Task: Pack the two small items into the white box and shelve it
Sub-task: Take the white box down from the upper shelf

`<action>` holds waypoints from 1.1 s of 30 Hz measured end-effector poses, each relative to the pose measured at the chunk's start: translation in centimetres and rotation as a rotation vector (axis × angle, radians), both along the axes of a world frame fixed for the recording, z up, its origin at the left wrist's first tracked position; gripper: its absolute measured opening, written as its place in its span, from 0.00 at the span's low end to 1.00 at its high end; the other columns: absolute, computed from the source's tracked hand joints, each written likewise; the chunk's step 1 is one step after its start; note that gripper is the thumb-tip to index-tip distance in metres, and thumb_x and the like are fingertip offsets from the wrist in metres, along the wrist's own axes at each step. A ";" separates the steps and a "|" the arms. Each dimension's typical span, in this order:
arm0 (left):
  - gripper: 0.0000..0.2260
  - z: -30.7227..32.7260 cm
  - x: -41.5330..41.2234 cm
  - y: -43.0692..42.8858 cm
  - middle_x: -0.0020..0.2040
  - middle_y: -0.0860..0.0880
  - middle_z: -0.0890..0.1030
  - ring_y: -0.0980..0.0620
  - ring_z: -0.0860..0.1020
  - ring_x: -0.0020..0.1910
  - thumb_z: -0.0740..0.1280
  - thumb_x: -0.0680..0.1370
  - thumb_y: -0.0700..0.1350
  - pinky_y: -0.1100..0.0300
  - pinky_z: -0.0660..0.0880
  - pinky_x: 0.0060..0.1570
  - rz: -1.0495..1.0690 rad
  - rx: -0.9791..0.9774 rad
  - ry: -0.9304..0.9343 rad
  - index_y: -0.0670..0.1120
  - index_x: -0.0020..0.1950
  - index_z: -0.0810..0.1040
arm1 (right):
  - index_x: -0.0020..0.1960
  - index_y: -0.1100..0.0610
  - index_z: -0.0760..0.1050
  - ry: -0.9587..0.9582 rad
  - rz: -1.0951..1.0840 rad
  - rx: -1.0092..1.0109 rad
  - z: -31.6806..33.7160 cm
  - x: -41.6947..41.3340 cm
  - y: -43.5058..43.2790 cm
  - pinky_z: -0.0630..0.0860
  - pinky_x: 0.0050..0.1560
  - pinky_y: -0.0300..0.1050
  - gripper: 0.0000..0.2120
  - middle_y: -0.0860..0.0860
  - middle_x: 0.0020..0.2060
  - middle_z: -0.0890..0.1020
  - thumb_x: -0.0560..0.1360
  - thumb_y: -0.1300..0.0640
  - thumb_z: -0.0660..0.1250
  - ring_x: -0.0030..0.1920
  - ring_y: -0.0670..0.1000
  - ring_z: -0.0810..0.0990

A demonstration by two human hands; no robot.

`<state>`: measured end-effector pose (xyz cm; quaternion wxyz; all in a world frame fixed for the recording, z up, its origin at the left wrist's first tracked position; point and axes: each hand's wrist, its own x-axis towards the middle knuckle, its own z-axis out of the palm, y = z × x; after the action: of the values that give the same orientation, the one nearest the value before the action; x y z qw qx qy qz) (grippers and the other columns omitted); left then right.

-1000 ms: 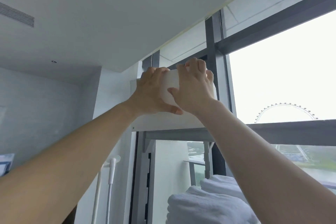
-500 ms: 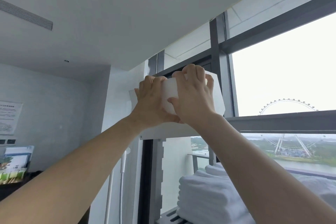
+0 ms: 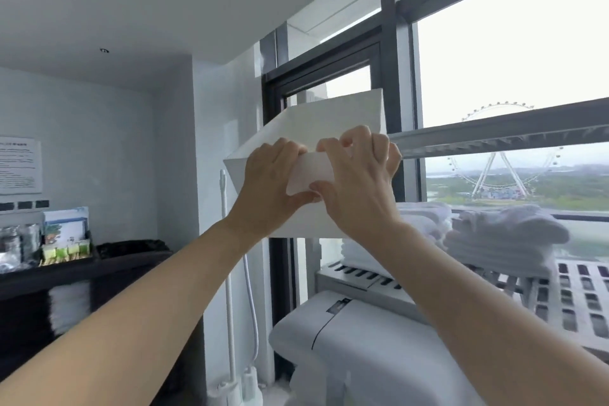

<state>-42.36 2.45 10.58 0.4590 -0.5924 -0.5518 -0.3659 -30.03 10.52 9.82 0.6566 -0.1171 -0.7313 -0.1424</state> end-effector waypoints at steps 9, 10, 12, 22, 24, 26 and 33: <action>0.22 -6.9 3.7 -1.4 0.49 0.51 0.75 0.50 0.69 0.48 0.75 0.66 0.53 0.60 0.52 0.44 0.037 -0.102 -0.017 0.48 0.54 0.71 | 0.54 0.55 0.73 -0.137 0.030 -0.149 -6.5 4.5 -1.5 0.63 0.58 0.58 0.20 0.59 0.50 0.70 0.64 0.56 0.75 0.50 0.52 0.59; 0.21 -7.4 4.5 -1.1 0.49 0.51 0.75 0.51 0.69 0.48 0.74 0.66 0.53 0.60 0.52 0.44 0.028 -0.104 -0.013 0.49 0.54 0.71 | 0.53 0.55 0.73 -0.136 0.022 -0.155 -6.9 5.4 -1.2 0.63 0.57 0.57 0.20 0.58 0.49 0.70 0.64 0.56 0.75 0.50 0.52 0.59; 0.21 -8.2 6.4 -0.3 0.49 0.52 0.75 0.53 0.68 0.48 0.74 0.67 0.52 0.60 0.51 0.43 0.000 -0.111 -0.009 0.50 0.53 0.69 | 0.53 0.55 0.73 -0.146 0.000 -0.168 -7.8 7.5 -0.5 0.62 0.57 0.56 0.20 0.58 0.48 0.70 0.64 0.56 0.75 0.49 0.52 0.59; 0.24 -12.6 21.7 9.5 0.46 0.48 0.78 0.45 0.75 0.44 0.77 0.64 0.50 0.53 0.60 0.44 -0.103 -0.192 -0.017 0.49 0.53 0.69 | 0.53 0.54 0.73 -0.203 -0.094 -0.310 -12.4 23.8 7.6 0.60 0.58 0.55 0.19 0.57 0.49 0.69 0.65 0.56 0.74 0.51 0.56 0.63; 0.24 -13.2 25.4 12.1 0.45 0.48 0.77 0.45 0.75 0.44 0.78 0.63 0.50 0.54 0.59 0.44 -0.129 -0.199 -0.034 0.49 0.53 0.69 | 0.54 0.54 0.73 -0.222 -0.136 -0.325 -12.9 27.7 9.6 0.60 0.59 0.56 0.19 0.56 0.50 0.69 0.65 0.56 0.74 0.52 0.56 0.64; 0.24 -13.7 29.1 14.7 0.45 0.48 0.77 0.45 0.75 0.44 0.78 0.63 0.50 0.57 0.55 0.43 -0.161 -0.211 -0.045 0.49 0.53 0.71 | 0.54 0.54 0.72 -0.233 -0.175 -0.336 -13.4 31.7 11.7 0.61 0.59 0.57 0.19 0.56 0.50 0.69 0.66 0.56 0.73 0.52 0.56 0.63; 0.26 -15.3 40.1 21.9 0.46 0.50 0.77 0.46 0.76 0.45 0.74 0.63 0.58 0.55 0.58 0.43 -0.247 -0.272 -0.003 0.54 0.55 0.68 | 0.52 0.56 0.75 -0.218 -0.256 -0.286 -15.6 44.0 17.8 0.59 0.54 0.53 0.17 0.52 0.45 0.78 0.64 0.58 0.73 0.49 0.60 0.73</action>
<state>-2.26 24.36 -4.74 0.3252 -0.7117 -0.5199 -0.3426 13.95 28.33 -5.76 0.5269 -0.2850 -0.7899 -0.1311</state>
